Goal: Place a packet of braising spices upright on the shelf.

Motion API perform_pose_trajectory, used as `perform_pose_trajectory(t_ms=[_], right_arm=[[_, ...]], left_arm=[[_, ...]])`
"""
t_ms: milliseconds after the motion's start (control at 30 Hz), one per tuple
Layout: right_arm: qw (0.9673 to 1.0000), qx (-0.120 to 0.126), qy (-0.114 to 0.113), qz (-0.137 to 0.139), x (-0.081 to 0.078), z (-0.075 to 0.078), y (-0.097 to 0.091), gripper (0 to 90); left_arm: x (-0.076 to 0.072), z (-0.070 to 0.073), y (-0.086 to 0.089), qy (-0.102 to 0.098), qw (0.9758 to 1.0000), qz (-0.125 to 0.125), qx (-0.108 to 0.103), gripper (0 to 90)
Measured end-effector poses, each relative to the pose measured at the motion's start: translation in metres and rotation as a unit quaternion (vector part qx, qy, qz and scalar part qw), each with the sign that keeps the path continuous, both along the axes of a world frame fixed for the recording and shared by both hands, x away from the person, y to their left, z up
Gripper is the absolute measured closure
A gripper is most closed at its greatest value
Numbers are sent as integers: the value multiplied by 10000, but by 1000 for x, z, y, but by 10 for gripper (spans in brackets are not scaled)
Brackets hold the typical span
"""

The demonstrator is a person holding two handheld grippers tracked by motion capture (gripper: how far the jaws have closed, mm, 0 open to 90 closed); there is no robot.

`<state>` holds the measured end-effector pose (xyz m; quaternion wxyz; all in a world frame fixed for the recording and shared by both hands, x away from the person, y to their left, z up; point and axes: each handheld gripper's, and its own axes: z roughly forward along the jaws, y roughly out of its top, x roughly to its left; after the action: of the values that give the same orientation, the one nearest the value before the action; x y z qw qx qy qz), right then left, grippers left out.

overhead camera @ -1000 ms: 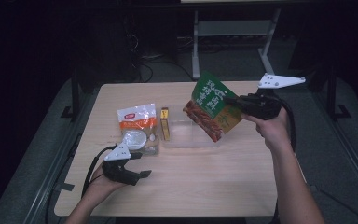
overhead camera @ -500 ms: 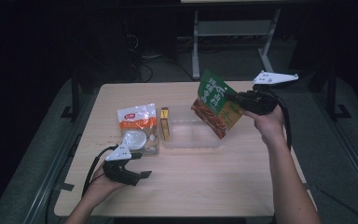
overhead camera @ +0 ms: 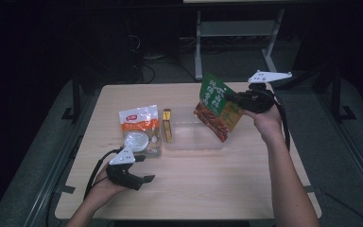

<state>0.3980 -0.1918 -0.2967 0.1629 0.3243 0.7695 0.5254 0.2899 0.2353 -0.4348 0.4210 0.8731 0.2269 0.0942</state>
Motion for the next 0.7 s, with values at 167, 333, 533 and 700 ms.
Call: perform_pose_trajectory(t_ms=[167,333,533,700], right_arm=[[10000,-72,47,38,3,-4,3,900],[9997,-153,186,48,9,-15,6,900],[9996,-216,190,66,10,-17,8,900],[9996,-201,195,46,10,-17,8,900]], left_arm=[[0,-1,-1,-31,10000,-31,19,177],[-2,-3,-3,-58,9998,-75,146,175],[-2,-5,-6,-21,9997,-123,210,174],[-3,-7,-8,-3,9995,-172,266,174]])
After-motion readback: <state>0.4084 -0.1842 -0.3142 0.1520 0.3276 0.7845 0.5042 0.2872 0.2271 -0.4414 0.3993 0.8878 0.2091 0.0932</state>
